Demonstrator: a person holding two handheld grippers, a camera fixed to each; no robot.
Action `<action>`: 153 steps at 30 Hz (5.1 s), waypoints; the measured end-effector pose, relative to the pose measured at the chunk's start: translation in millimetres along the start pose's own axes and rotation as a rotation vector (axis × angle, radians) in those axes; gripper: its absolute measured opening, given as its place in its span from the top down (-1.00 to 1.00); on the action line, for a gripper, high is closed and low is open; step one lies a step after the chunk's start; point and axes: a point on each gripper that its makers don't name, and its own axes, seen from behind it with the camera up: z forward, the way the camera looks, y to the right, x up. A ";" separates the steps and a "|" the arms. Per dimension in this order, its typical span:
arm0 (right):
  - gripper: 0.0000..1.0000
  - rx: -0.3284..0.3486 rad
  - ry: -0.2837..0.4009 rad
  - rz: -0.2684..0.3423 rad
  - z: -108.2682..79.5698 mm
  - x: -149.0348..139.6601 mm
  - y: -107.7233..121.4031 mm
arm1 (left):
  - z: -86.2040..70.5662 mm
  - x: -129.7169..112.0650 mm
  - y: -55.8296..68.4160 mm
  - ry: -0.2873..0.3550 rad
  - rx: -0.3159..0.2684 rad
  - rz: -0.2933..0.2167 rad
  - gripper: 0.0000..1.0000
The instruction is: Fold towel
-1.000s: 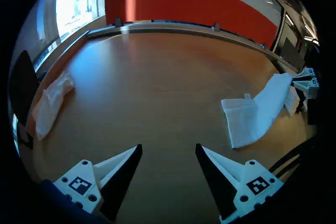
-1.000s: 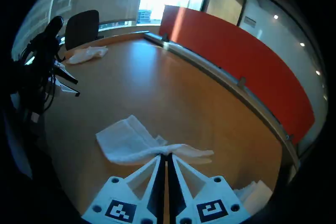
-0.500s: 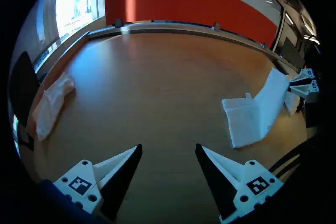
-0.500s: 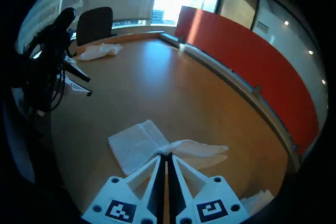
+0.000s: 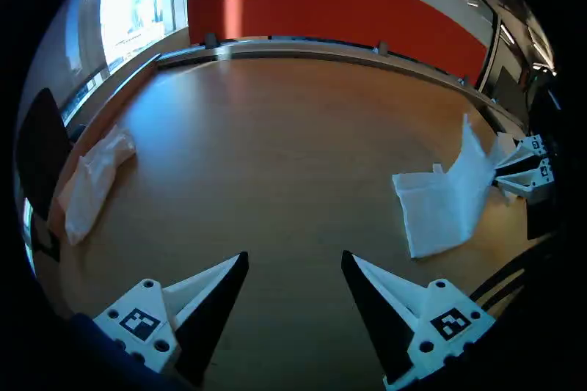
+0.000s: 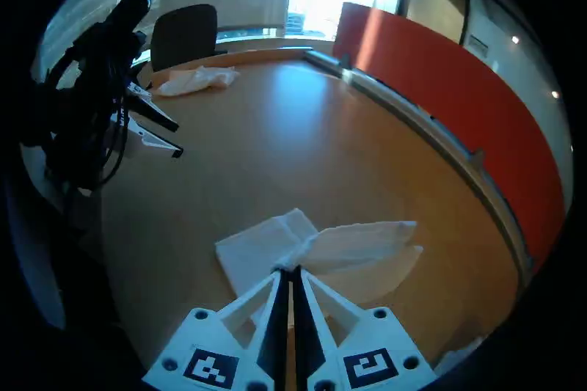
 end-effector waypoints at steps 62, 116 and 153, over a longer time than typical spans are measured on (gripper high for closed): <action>-0.48 0.038 -0.136 0.105 15.7 -83.9 -27.2 | -2.3 -0.4 -8.8 0.001 0.009 -0.005 -0.88; 0.90 -0.001 -0.179 0.165 17.0 -117.7 -26.1 | 0.1 -1.4 -2.6 0.000 0.000 -0.003 -0.88; 0.90 -0.172 -0.002 -0.012 -67.5 16.0 54.6 | -11.1 25.6 10.2 0.070 -0.037 -0.002 -0.88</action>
